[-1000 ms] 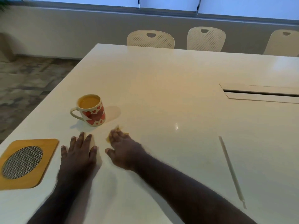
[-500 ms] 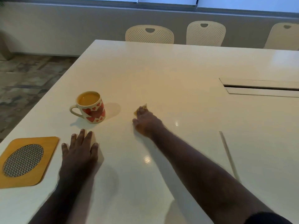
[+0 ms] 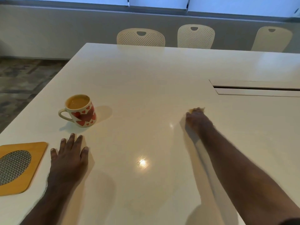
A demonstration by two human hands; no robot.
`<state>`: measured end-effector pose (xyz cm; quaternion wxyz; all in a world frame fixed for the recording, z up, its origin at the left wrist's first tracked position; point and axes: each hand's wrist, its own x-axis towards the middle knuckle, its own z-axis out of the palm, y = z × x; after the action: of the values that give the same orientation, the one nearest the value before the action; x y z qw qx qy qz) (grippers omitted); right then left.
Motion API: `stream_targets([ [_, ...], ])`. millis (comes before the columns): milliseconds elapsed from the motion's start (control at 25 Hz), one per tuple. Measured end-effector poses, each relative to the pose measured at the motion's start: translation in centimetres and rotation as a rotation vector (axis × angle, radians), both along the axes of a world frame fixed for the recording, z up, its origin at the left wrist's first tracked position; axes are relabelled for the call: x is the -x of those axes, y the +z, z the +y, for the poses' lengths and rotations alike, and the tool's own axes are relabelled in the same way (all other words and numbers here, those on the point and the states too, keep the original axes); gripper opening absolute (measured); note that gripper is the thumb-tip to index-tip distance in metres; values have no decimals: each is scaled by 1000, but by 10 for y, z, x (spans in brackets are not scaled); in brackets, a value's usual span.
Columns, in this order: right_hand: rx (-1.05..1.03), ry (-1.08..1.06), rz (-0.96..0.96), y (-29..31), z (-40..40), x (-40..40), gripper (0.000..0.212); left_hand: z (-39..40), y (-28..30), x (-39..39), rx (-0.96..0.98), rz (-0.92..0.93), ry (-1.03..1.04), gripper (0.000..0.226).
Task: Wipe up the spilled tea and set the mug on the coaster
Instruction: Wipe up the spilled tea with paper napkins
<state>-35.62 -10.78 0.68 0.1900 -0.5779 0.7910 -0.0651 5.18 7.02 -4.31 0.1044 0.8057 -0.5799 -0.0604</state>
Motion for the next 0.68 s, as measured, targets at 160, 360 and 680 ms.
stream_targets([
  [160,-12,-14,12,-13,-12,-9,65,0,0,0,-9,7,0,57],
  [360,101,574,-23,-36,118,-64,73,-1,-2,-3,-7,14,-6,58],
  [680,67,313,12,-26,157,2,64,1,1,0,10,9,-15,59],
])
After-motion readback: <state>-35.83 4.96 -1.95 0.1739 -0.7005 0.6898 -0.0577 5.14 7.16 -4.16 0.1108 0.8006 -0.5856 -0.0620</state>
